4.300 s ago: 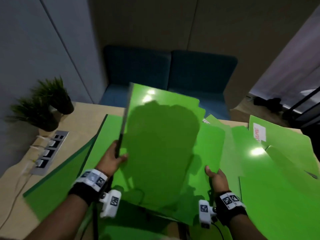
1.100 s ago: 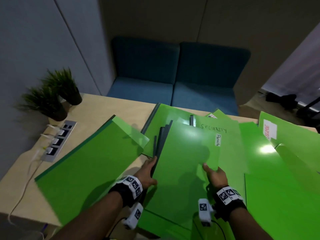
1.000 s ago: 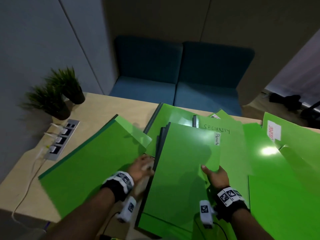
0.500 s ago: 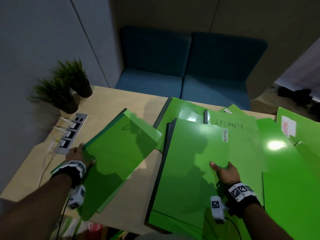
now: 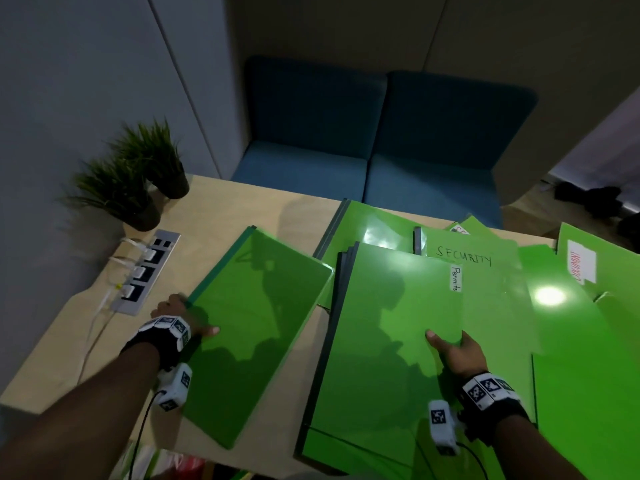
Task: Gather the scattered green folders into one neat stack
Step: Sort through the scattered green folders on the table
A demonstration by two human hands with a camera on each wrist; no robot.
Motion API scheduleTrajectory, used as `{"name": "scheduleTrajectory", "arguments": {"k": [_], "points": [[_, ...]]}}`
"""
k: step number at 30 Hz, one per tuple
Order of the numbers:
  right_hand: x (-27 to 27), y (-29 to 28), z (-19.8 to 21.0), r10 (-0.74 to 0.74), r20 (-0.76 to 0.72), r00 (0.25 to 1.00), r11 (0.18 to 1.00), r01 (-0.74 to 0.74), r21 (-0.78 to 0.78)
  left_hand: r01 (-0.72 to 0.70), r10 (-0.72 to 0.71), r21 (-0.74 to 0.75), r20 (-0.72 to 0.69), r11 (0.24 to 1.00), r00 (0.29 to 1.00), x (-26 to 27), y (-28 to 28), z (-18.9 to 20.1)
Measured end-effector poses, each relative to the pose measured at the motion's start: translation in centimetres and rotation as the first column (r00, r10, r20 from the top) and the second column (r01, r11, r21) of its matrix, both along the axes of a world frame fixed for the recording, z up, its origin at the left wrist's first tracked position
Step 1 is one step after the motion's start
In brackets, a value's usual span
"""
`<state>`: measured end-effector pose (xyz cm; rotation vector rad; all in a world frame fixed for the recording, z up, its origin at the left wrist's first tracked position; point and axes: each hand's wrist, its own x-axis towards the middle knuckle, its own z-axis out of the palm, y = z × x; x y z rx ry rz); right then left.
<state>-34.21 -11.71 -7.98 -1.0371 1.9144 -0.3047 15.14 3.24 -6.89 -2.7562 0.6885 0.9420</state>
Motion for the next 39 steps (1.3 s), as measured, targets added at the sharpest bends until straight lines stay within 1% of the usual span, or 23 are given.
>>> {"name": "scheduleTrajectory", "arguments": {"k": [3,6,9,12,15,18,20,22,23,25,27,28,30,32,34,35,37,38,39], "points": [[0.1,0.1,0.0,0.017,-0.012,1.000,1.000,-0.017,0.016,0.026,-0.027,0.052,0.017,0.998,0.999,-1.2,-0.4,0.0],[0.1,0.0,0.2,0.029,-0.009,1.000,0.999,-0.029,0.022,-0.021,0.021,-0.003,-0.014,1.000,1.000,-2.8,-0.8,0.0],[0.2,0.0,0.3,0.019,-0.006,1.000,1.000,-0.019,0.021,-0.085,0.079,-0.045,-0.105,0.995,0.991,-3.5,-1.0,0.2],[0.2,0.1,0.3,0.000,0.013,1.000,1.000,0.000,0.017,-0.109,0.097,-0.064,-0.171,0.992,0.981,-4.3,-1.0,0.6],[0.4,0.2,0.1,-0.026,0.030,0.999,1.000,0.025,0.016,-0.150,0.129,-0.129,-0.159,0.980,0.979,-5.4,-1.2,0.9],[0.4,0.2,-0.1,-0.023,0.028,0.999,1.000,0.022,0.012,-0.248,0.215,-0.197,-0.175,0.949,0.961,-6.3,-1.6,1.4],[0.2,0.0,-0.4,-0.004,0.026,1.000,1.000,0.004,0.006,-0.283,0.242,-0.191,-0.212,0.940,0.947,-6.8,-1.6,1.8],[0.3,0.1,0.1,-0.009,0.032,0.999,1.000,0.009,-0.002,-0.296,0.237,-0.196,-0.275,0.935,0.932,-6.9,-1.4,2.0],[0.5,0.3,0.6,-0.017,0.034,0.999,1.000,0.017,-0.004,-0.314,0.234,-0.239,-0.312,0.919,0.921,-6.9,-1.2,1.8],[0.4,0.4,0.8,-0.025,0.042,0.999,1.000,0.025,0.009,-0.371,0.214,-0.363,-0.404,0.855,0.889,-6.7,-0.8,1.9],[0.3,0.4,0.9,-0.023,0.053,0.998,1.000,0.022,0.023,-0.400,0.154,-0.452,-0.489,0.797,0.858,-6.1,-0.3,2.7],[0.2,0.3,1.0,-0.015,0.053,0.999,1.000,0.014,0.023,-0.400,0.121,-0.501,-0.500,0.768,0.857,-5.6,-0.1,3.5],[0.0,0.3,1.3,0.005,0.068,0.998,0.999,-0.007,0.031,-0.375,0.088,-0.616,-0.444,0.693,0.892,-3.9,0.0,5.2],[-0.1,0.3,1.5,0.007,0.073,0.997,0.999,-0.010,0.041,-0.364,0.072,-0.721,-0.401,0.590,0.913,-1.9,-0.2,6.9],[0.0,0.2,1.4,0.000,0.067,0.998,0.999,-0.003,0.043,-0.402,-0.004,-0.781,-0.459,0.478,0.888,-1.7,-1.0,8.5],[0.1,0.3,1.4,-0.002,0.061,0.998,0.999,0.000,0.038,-0.425,-0.048,-0.789,-0.494,0.443,0.868,-2.7,-1.7,9.1],[0.4,0.4,1.8,0.000,0.063,0.998,1.000,-0.002,0.030,-0.416,-0.144,-0.796,-0.519,0.439,0.842,-6.8,-2.8,9.3],[0.4,0.4,1.9,-0.004,0.075,0.997,0.999,0.002,0.033,-0.394,-0.198,-0.801,-0.519,0.450,0.831,-9.3,-3.2,8.6],[0.4,0.3,2.1,-0.015,0.096,0.995,0.999,0.011,0.041,-0.366,-0.244,-0.794,-0.525,0.485,0.815,-11.6,-3.5,7.1]]}}
